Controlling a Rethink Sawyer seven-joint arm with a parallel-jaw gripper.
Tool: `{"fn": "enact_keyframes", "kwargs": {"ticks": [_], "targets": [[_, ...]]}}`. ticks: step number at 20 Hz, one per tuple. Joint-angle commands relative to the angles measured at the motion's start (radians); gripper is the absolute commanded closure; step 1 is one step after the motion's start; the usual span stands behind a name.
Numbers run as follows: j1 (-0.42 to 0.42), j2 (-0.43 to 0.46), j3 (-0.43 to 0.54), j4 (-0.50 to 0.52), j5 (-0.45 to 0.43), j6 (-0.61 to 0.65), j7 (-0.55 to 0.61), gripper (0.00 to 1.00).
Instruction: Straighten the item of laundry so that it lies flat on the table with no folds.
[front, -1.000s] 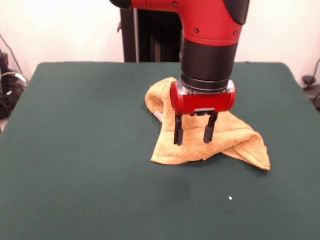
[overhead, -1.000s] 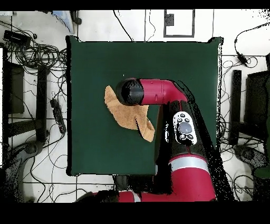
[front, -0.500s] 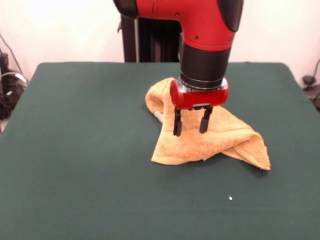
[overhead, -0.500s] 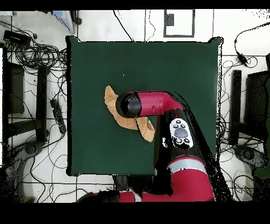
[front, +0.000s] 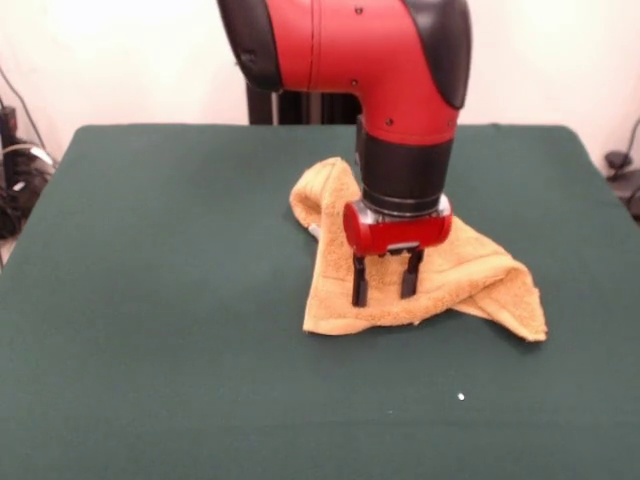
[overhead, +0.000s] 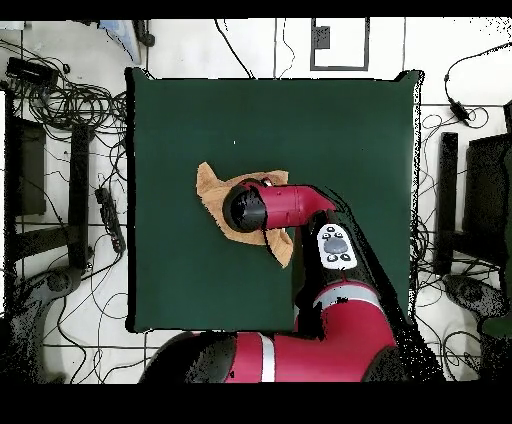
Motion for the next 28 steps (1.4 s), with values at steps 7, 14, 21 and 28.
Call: {"fn": "enact_keyframes", "kwargs": {"ticks": [7,14,21,28], "targets": [[0.007,0.178,0.064,-0.006,-0.021,-0.134,0.124,0.00],[0.067,0.181,-0.005,-0.021,-0.016,-0.162,0.172,1.00],[0.056,0.178,0.012,-0.005,0.012,-0.153,0.168,1.00],[0.042,0.161,0.027,0.004,0.011,-0.117,0.145,1.00]]}}
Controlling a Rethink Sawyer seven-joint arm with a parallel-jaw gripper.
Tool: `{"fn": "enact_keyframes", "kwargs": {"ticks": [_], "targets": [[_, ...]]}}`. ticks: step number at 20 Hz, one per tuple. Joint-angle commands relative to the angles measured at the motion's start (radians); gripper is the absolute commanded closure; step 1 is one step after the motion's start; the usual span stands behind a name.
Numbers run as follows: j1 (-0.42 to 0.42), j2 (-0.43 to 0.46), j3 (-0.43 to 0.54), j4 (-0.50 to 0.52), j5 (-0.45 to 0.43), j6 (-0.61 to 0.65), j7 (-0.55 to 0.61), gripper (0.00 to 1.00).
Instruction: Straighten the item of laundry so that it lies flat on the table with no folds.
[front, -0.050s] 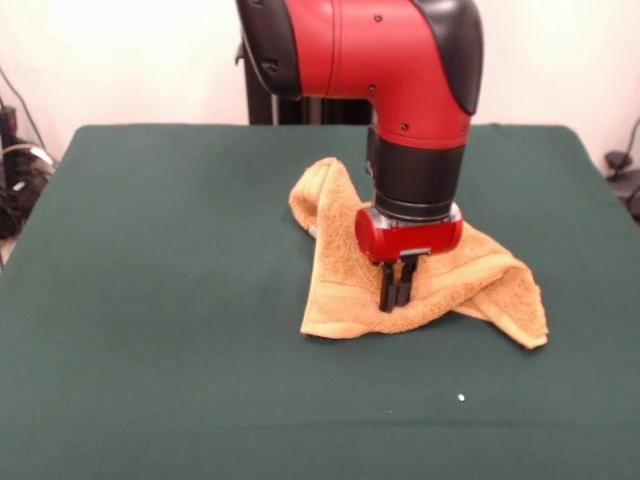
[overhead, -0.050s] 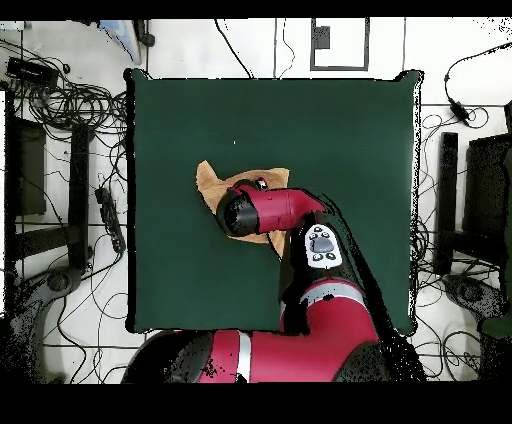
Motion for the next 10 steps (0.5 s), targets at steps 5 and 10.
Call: {"fn": "enact_keyframes", "kwargs": {"ticks": [5,10], "targets": [[0.013,0.135,0.035,0.011,0.017,-0.058,0.172,1.00],[0.023,0.124,0.019,0.015,0.043,-0.049,0.199,0.00]]}}
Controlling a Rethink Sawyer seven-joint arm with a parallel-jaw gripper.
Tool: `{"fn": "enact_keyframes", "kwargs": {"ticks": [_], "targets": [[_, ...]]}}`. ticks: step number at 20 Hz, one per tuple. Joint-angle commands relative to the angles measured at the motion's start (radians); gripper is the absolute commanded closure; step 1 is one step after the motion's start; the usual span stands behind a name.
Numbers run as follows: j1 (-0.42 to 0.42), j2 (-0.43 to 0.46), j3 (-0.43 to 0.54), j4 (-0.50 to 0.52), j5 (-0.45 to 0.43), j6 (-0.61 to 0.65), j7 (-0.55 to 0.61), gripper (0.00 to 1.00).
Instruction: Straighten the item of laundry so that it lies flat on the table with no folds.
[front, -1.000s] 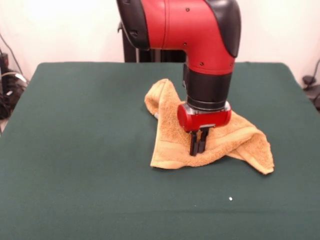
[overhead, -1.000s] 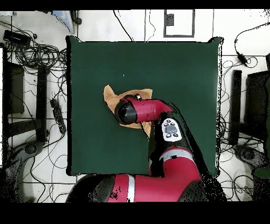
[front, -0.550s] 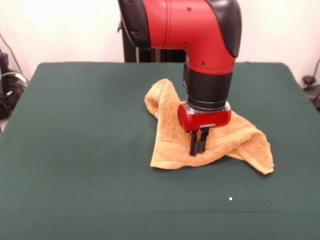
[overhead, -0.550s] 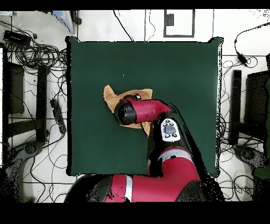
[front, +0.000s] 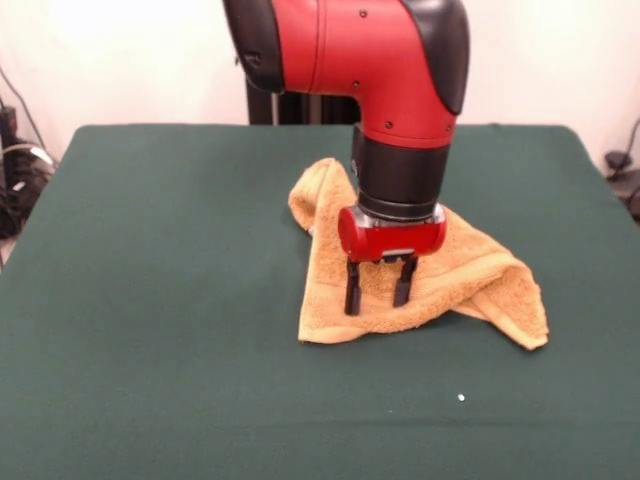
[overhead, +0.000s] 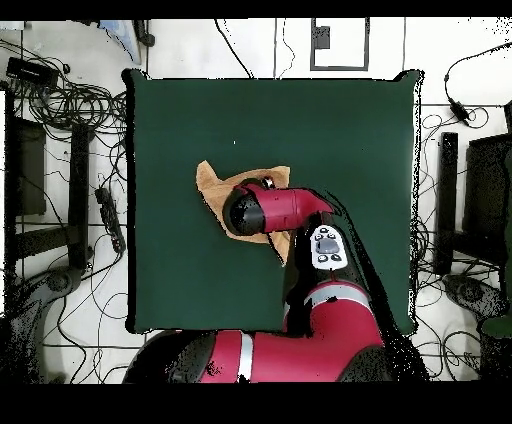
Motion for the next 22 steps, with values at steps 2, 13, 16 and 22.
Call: {"fn": "enact_keyframes", "kwargs": {"ticks": [2,13,16,22], "targets": [[0.023,0.119,0.039,0.050,0.091,-0.044,0.256,0.00],[0.034,0.110,0.004,0.130,0.442,-0.015,0.470,0.00],[0.026,0.071,0.010,0.183,0.518,0.029,0.501,0.00],[0.089,-0.122,-0.099,0.272,0.551,0.229,0.499,0.00]]}}
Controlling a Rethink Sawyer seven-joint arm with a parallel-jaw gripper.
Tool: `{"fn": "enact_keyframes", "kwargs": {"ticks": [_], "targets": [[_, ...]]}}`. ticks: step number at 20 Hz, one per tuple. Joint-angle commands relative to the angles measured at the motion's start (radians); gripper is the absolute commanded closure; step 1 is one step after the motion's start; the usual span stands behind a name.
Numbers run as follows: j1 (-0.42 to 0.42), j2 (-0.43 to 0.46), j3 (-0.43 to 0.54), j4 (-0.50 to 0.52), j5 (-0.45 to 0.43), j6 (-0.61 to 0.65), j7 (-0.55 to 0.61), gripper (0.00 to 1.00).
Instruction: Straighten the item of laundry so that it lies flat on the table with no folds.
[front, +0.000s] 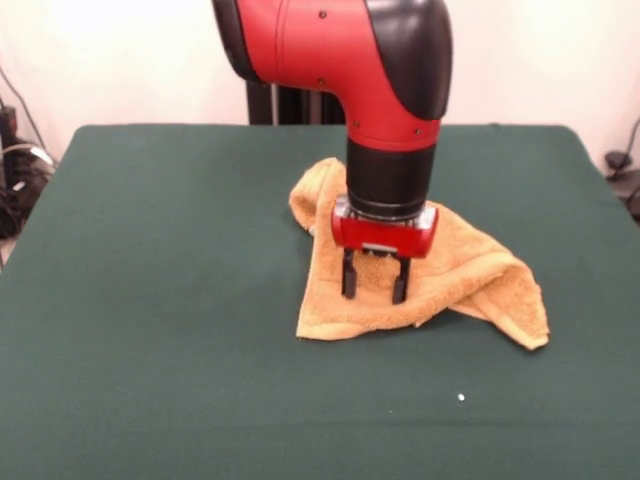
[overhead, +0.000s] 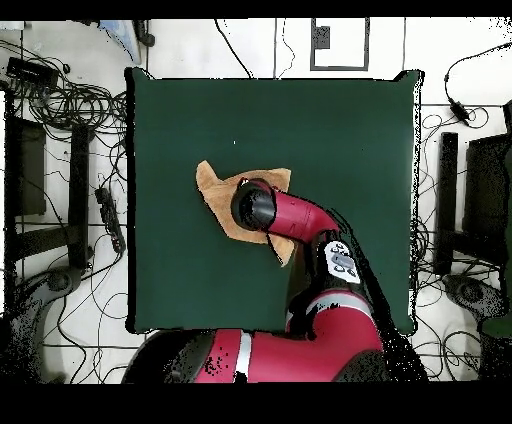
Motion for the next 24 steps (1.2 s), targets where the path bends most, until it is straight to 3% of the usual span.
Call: {"fn": "enact_keyframes", "kwargs": {"ticks": [1,10,18,24], "targets": [[0.092,-0.142,-0.046,0.174,0.110,0.239,0.327,0.00],[0.136,-0.289,-0.113,0.179,0.095,0.474,0.349,0.00],[0.120,-0.194,0.006,0.214,0.225,0.246,0.399,0.00],[0.161,-0.162,-0.002,0.175,0.304,0.237,0.420,0.00]]}}
